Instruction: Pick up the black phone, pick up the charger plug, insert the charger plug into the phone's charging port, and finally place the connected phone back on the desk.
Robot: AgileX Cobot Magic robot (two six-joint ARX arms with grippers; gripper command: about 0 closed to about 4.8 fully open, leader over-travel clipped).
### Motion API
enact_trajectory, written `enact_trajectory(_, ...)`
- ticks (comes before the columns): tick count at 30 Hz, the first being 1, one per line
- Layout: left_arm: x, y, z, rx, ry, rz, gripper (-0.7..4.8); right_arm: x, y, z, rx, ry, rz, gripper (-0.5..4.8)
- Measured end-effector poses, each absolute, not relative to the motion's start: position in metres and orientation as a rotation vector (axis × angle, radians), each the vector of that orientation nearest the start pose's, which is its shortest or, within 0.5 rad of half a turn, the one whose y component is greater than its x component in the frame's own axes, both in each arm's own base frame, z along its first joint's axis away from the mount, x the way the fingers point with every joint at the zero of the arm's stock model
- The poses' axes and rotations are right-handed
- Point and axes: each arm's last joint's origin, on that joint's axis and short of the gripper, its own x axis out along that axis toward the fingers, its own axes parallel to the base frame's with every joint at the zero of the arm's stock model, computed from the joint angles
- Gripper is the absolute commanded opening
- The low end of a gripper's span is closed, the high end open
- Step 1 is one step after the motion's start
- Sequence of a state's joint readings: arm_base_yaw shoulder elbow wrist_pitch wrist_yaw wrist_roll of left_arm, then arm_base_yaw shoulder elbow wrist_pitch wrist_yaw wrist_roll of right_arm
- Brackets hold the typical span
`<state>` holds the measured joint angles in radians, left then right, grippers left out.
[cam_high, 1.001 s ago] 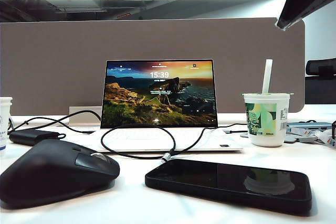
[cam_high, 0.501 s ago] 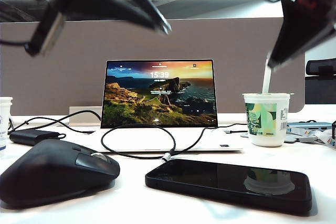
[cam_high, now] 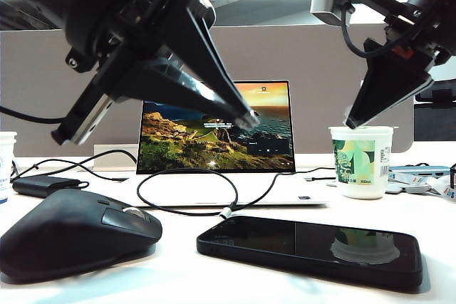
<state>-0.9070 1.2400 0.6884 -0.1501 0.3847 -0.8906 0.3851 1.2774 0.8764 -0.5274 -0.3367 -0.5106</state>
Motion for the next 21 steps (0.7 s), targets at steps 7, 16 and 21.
enact_trajectory(7, 0.145, -0.202, 0.217, -0.564, 1.184, -0.818, 3.15, 0.225, 0.102, 0.227, -0.466, 0.745, 0.931, -0.01)
enact_trajectory(16, 0.136, -0.211, 0.221, -0.61, 1.189, -0.843, 4.04, 0.221, 0.101, 0.217, -0.479, 0.757, 0.963, -0.01)
enact_trajectory(21, 0.126, -0.219, 0.221, -0.611, 1.183, -0.821, 4.04, 0.223, 0.102, 0.219, -0.482, 0.722, 0.959, -0.01)
